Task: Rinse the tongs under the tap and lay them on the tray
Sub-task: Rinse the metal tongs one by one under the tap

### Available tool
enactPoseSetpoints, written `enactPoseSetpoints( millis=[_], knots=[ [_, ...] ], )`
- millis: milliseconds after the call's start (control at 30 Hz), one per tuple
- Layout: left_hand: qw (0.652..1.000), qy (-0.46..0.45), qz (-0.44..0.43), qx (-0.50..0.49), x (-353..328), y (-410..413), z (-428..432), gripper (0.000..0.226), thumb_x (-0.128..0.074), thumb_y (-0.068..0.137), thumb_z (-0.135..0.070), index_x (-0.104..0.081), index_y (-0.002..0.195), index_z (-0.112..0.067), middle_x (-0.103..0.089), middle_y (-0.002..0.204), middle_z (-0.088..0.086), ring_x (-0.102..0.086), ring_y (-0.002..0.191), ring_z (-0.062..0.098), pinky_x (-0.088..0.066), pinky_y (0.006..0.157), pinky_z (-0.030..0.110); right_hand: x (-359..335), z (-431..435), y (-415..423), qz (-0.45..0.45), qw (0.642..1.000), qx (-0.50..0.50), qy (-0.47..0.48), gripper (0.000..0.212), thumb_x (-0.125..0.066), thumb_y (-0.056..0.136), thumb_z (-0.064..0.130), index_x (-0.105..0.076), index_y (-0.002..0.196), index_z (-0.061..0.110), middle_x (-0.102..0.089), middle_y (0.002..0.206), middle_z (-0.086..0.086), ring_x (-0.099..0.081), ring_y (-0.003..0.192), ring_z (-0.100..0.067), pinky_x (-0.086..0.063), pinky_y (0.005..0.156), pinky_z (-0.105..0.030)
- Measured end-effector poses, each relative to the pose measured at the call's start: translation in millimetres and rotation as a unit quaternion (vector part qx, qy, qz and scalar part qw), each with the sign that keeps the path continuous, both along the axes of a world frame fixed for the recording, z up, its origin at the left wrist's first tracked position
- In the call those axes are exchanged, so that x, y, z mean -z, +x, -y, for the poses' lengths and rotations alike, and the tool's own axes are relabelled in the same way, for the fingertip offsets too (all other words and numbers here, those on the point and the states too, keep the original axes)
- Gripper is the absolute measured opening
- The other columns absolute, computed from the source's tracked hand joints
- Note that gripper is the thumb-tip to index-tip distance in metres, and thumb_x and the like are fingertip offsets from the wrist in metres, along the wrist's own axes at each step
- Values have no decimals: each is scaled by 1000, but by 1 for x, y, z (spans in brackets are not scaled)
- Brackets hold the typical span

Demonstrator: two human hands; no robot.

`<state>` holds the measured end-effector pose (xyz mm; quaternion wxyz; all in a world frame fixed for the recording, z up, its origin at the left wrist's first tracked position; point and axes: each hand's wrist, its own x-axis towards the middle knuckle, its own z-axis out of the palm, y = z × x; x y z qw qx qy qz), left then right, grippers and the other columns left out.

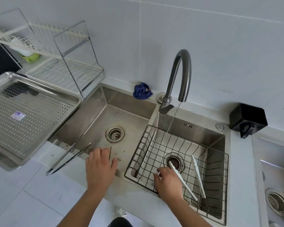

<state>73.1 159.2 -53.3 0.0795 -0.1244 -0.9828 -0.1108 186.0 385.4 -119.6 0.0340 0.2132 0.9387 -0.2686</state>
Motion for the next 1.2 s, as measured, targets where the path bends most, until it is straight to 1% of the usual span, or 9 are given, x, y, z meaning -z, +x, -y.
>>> enactPoseSetpoints(
  millis=[133, 267, 333, 433, 533, 800, 967, 1100, 1200],
  knots=[
    [996, 16, 54, -72, 5, 6, 20, 55, -87, 66, -43, -55, 84, -3, -52, 78, 14, -51, 68, 30, -49, 55, 40, 2, -1, -1, -8, 1000, 2, -7, 29, -57, 100, 38, -69, 118, 19, -69, 111, 2, -59, 112, -22, -50, 92, -35],
    [984, 13, 131, -118, 15, 16, 27, 66, -79, 69, -61, -54, 96, -7, -53, 87, 12, -52, 75, 28, -52, 56, 37, 2, -1, 0, -1, 1000, -2, -6, 31, -54, 101, 40, -67, 120, 21, -68, 113, 3, -58, 112, -21, -50, 92, -34],
    [982, 19, 142, -120, 20, 20, 27, 62, -81, 71, -55, -57, 101, -6, -56, 91, 15, -54, 80, 30, -50, 56, 38, 2, -1, 1, 0, 1000, -5, -2, 31, -53, 101, 41, -66, 120, 21, -67, 112, 4, -58, 111, -20, -50, 91, -34],
    [984, 32, 136, -107, 25, 21, 26, 48, -85, 74, -39, -60, 95, -3, -55, 89, 17, -53, 77, 31, -48, 53, 37, 2, -1, 0, -2, 1000, -8, 1, 31, -52, 101, 42, -66, 119, 21, -67, 110, 4, -58, 109, -19, -50, 92, -33],
    [983, 48, 140, -109, 26, 20, 27, 40, -84, 76, -33, -60, 92, -5, -52, 89, 15, -52, 76, 30, -49, 54, 37, 3, -2, 1, 2, 1000, -6, 1, 31, -52, 100, 42, -66, 119, 21, -67, 109, 4, -58, 108, -19, -50, 91, -33],
    [984, 89, 117, -97, 17, 23, 22, 42, -87, 73, -31, -62, 96, -6, -52, 91, 13, -53, 76, 30, -48, 52, 35, 5, -2, 2, 16, 1000, -1, 6, 31, -51, 100, 43, -64, 121, 24, -66, 111, 7, -57, 109, -17, -50, 88, -31],
    [990, 107, 86, -39, -1, 23, -6, 40, -86, 72, -23, -62, 98, -4, -56, 94, 14, -54, 72, 29, -51, 52, 35, 5, -2, 1, 38, 999, -3, 6, 32, -49, 100, 44, -64, 121, 24, -65, 111, 7, -56, 110, -16, -50, 89, -30],
    [989, 123, 77, -7, -13, 19, -35, 40, -85, 73, -27, -62, 100, -9, -56, 98, 8, -54, 72, 23, -49, 51, 32, 1, -4, -1, 56, 998, 19, -27, 32, -51, 99, 44, -64, 122, 25, -65, 108, 8, -59, 104, -13, -53, 84, -30],
    [990, 131, 49, 35, -19, 15, -54, 41, -88, 69, -27, -62, 95, -9, -57, 92, 6, -53, 66, 21, -44, 48, 29, -12, -8, -6, 64, 990, 71, -106, 29, -56, 99, 43, -66, 119, 25, -67, 99, 11, -64, 89, -9, -53, 74, -27]
  ],
)
